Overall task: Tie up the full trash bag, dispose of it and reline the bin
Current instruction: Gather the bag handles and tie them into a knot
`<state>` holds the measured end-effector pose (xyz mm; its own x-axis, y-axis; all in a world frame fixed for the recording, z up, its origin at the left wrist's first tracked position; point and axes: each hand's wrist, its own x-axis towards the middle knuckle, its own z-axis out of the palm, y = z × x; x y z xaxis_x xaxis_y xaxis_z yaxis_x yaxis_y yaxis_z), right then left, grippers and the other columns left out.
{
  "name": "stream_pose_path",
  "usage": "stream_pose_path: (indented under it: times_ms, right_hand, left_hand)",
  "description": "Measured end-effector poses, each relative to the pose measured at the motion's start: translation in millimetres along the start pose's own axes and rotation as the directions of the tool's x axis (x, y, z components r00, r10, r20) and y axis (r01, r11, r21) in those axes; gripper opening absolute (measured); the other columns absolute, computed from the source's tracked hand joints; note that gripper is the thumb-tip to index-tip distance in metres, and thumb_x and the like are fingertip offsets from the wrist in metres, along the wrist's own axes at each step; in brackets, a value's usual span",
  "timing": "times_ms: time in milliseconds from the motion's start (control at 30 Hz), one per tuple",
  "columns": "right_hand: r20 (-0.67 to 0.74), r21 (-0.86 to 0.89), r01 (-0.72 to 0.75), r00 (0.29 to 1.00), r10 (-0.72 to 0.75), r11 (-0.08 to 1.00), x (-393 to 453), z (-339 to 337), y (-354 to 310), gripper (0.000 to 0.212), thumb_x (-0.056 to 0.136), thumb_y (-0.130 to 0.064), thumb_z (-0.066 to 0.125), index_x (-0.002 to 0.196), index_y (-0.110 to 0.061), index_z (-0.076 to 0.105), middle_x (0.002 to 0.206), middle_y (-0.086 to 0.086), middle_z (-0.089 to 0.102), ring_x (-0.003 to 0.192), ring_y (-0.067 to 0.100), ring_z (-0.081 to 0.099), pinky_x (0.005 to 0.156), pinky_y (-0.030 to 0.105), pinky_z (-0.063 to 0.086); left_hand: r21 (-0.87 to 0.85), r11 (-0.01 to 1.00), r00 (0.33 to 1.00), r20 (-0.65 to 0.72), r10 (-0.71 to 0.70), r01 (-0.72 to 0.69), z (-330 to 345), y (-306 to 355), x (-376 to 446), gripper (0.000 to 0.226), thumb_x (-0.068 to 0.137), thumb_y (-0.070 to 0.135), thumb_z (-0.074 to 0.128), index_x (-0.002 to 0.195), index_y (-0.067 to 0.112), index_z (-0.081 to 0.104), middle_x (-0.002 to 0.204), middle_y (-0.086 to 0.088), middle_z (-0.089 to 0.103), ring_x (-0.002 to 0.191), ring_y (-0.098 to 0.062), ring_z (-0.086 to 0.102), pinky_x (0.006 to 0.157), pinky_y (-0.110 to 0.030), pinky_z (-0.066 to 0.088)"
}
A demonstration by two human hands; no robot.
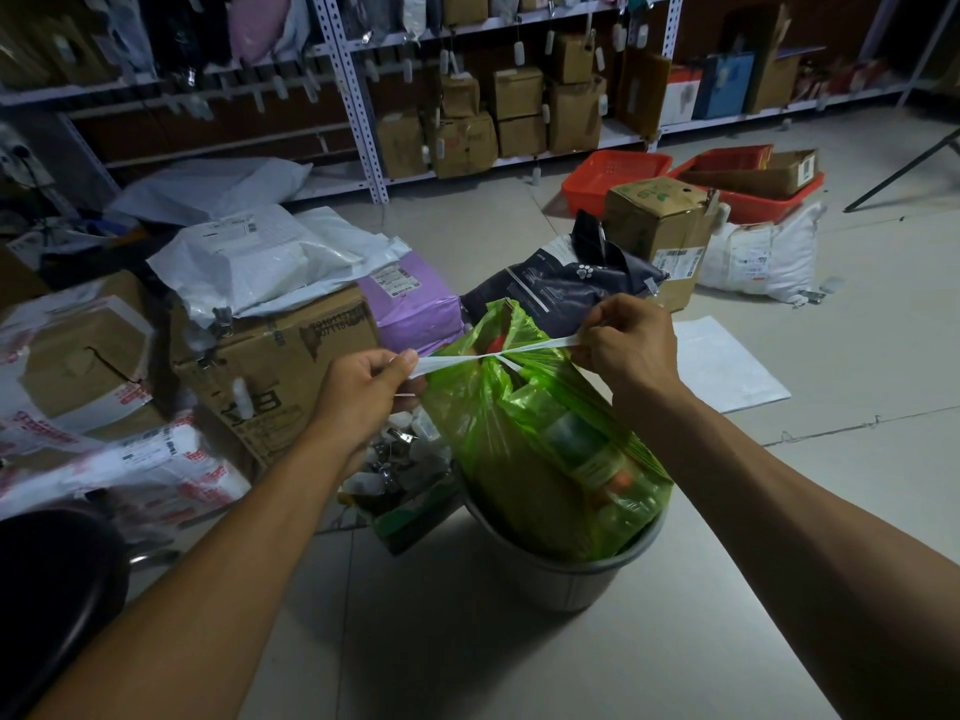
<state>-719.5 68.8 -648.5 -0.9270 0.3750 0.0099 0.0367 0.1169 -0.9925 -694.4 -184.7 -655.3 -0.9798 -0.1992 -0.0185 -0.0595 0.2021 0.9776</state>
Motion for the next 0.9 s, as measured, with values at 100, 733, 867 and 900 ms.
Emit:
stream_pose_path:
  times_ms: [100, 733, 867, 900]
  right_hand:
    - [-0.004, 0.04, -0.011, 1.0, 0.011, 0.999, -1, 0, -1, 0.033, 0.075, 0.014, 0.056, 0.063, -0.015, 0.063, 0.066, 0.006, 0.062, 0.062, 0.024, 0.066, 0.055, 0.031, 0.06]
    - [0.201, 0.452, -0.048, 0.978, -0.049, 0.891, -19, -1, -26, 0.016, 0.092, 0.005, 0.055, 0.092, -0.01, 0.059, 0.084, 0.01, 0.053, 0.056, 0.02, 0.063, 0.065, 0.038, 0.061]
    - [0.242, 0.492, -0.057, 0.968, -0.074, 0.869, -28, 2, -36, 0.015, 0.092, 0.005, 0.057, 0.09, -0.009, 0.06, 0.081, 0.008, 0.055, 0.061, 0.024, 0.064, 0.065, 0.036, 0.061]
    - [0.253, 0.496, -0.054, 0.964, -0.085, 0.866, -30, 3, -38, 0.014, 0.092, 0.006, 0.057, 0.091, -0.008, 0.059, 0.08, 0.007, 0.056, 0.063, 0.025, 0.064, 0.066, 0.037, 0.061]
  left_hand:
    - [-0.026, 1.0, 1.0, -0.003, -0.013, 0.013, -1, 0, -1, 0.018, 0.095, 0.018, 0.063, 0.084, 0.007, 0.071, 0.068, -0.005, 0.073, 0.071, -0.02, 0.067, 0.07, -0.029, 0.058]
    - [-0.525, 0.851, 0.979, 0.171, 0.114, -0.007, 48, 42, -9, 0.023, 0.1, 0.023, 0.05, 0.087, 0.01, 0.063, 0.076, -0.003, 0.07, 0.09, -0.021, 0.07, 0.076, -0.029, 0.054]
    - [-0.418, 0.906, 0.958, 0.229, 0.172, -0.062, 56, 42, -11, 0.02, 0.097, 0.003, 0.052, 0.104, 0.01, 0.07, 0.106, -0.01, 0.072, 0.083, -0.01, 0.07, 0.071, -0.02, 0.054]
    - [-0.366, 0.926, 0.952, 0.241, 0.188, -0.091, 56, 41, -10, 0.026, 0.094, -0.003, 0.055, 0.106, 0.014, 0.071, 0.11, -0.007, 0.072, 0.084, -0.008, 0.069, 0.071, -0.017, 0.053]
